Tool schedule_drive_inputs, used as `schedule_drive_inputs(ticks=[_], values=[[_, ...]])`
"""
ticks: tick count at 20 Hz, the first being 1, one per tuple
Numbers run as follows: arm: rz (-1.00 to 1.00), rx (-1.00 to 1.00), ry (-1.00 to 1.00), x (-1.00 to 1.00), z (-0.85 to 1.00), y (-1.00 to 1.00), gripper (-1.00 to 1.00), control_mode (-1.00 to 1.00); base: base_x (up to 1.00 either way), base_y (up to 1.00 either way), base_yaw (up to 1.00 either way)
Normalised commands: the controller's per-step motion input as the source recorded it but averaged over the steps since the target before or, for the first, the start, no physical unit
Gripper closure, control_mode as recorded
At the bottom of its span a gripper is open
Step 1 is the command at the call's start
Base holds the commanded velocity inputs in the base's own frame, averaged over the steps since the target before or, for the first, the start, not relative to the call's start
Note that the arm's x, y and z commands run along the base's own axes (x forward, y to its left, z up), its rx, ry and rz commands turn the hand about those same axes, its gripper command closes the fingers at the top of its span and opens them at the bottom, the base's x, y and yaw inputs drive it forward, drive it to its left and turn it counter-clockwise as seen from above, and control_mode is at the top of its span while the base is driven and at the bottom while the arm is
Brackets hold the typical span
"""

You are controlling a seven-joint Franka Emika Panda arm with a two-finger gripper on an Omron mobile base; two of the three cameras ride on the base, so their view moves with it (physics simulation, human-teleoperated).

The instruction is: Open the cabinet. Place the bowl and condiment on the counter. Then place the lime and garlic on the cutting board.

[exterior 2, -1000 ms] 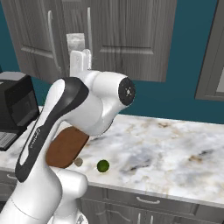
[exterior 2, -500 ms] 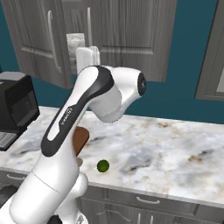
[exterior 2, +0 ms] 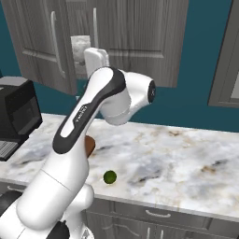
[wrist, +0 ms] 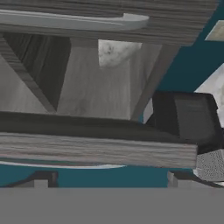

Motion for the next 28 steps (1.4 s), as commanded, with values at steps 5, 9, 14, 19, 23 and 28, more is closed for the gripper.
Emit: schedule_drive_inputs(ticks=[5, 9, 14, 19, 23, 28], values=[[-0.07, -0.04, -0.19, 0.16, 0.00, 0.10, -1.00, -1.00, 0.00, 0.00, 0.00], [-0.09, -0.05, -0.07, 0.00, 0.00, 0.07, -1.00, -1.00, 0.00, 0.00, 0.00], [-0.03, 0.07, 0.03, 0.00, 0.00, 0.05, -1.00, -1.00, 0.00, 0.00, 0.00], [0.00, 0.21, 0.11, 0.19, 0.00, 0.00, -1.00, -1.00, 0.00, 0.00, 0.00], [0.00, 0.03, 0.05, 0.24, -0.16, 0.07, -1.00, -1.00, 0.00, 0.00, 0.00], [0.00, -0.04, 0.03, 0.23, -0.18, 0.17, -1.00, -1.00, 0.00, 0.00, 0.00]])
